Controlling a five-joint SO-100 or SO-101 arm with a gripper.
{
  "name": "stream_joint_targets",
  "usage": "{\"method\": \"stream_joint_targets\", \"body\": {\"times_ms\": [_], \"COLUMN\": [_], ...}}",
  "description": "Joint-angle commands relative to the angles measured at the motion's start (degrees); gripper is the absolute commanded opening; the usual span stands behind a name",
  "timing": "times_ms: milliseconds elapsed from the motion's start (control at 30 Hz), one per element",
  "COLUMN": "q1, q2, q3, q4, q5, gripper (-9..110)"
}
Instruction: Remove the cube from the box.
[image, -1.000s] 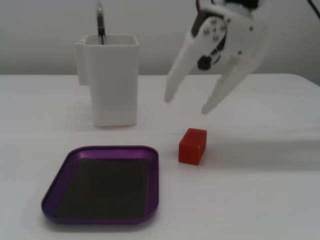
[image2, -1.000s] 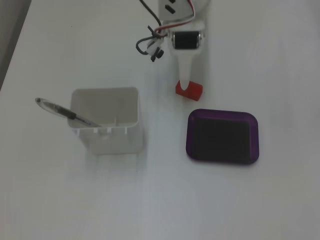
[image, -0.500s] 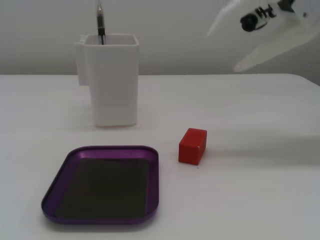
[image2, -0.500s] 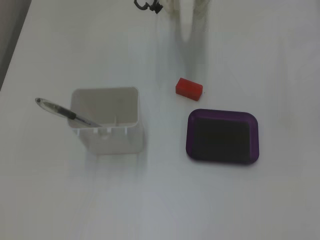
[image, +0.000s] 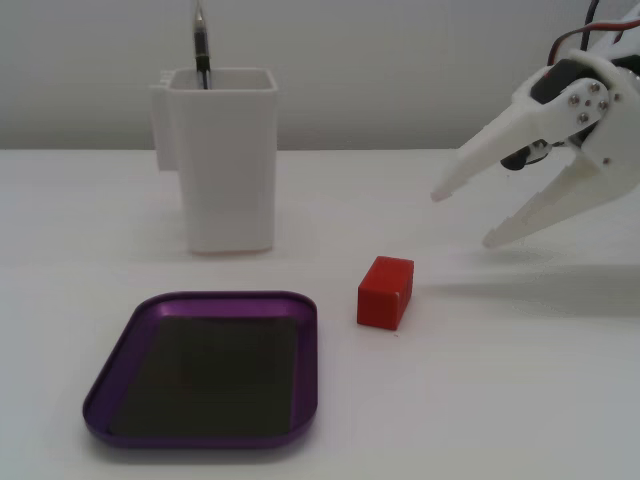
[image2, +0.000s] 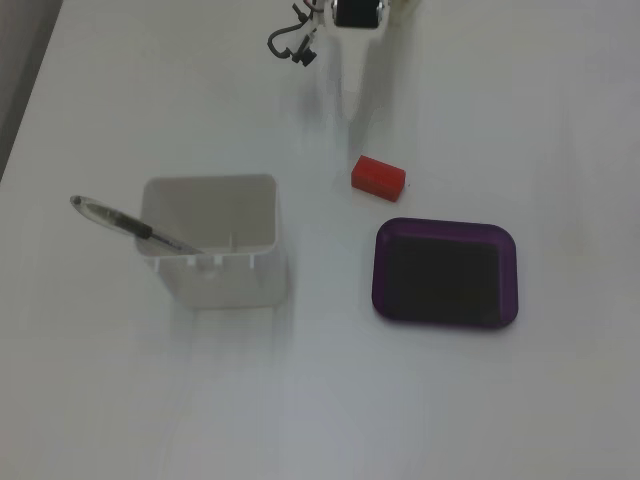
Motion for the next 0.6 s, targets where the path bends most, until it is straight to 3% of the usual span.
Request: {"method": "stream_joint_targets", "body": {"times_ms": [0, 133, 467, 567], "q1": [0.00, -0.09, -0.09, -0.09], "q2": [2.90, 3.08, 3.08, 3.43], "q3": [0.79, 1.23, 3.96, 3.69], "q4": [0.35, 2.55, 3.87, 5.54], "q5": [1.41, 6.33, 6.33, 6.24], "gripper": [18, 18, 17, 8]}}
